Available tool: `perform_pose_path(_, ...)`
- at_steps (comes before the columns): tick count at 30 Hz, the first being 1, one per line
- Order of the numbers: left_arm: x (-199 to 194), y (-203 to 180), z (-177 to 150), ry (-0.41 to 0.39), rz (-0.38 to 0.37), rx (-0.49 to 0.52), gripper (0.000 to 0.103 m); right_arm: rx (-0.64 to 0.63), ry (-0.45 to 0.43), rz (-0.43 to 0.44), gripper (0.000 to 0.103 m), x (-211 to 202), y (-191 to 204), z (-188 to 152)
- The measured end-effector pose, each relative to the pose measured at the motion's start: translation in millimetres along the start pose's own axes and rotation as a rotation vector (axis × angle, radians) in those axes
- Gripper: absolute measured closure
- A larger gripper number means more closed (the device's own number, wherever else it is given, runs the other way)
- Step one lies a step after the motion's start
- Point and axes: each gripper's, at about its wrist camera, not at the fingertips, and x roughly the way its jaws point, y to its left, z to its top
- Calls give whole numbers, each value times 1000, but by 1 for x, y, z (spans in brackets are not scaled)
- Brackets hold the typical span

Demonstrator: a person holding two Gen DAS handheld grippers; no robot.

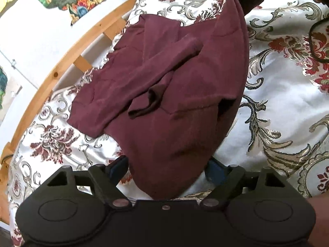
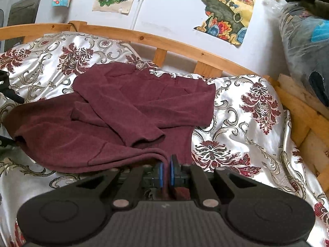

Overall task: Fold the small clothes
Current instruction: 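Close the right gripper on the hem edge of the shirt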

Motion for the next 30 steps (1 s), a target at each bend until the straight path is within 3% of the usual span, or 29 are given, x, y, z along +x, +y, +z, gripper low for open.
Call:
perform_pose_path(9,4,-10,2,-41,14,95,20,10,3,-8,94,1,-1,0)
perform_pose_path(10,6,-11,3,-35,6,95,22,12,3,-9,94,1,-1,0)
perform_pose_path(12,8,-12,5,-13,-26,77,37,13,6,-14,91,2,-1,0)
perform_pose_path(14,5,-14,5,-4,-39,62,43,14,9,-30,86,2,-1,-1)
perform_pose_path(17,1,-19,0,-29,-9,91,42,25,10,-37,85,2,-2,-1)
perform_pose_path(22,2,-6,2,-10,2,58,38,24,-3,-45,87,1,-2,-1)
perform_pose_path(24,3,6,3,2,-28,12,38,23,-9,-21,94,1,-2,0)
perform_pose_path(30,5,19,5,20,-116,-93,26,160,-38,62,94,10,-20,14)
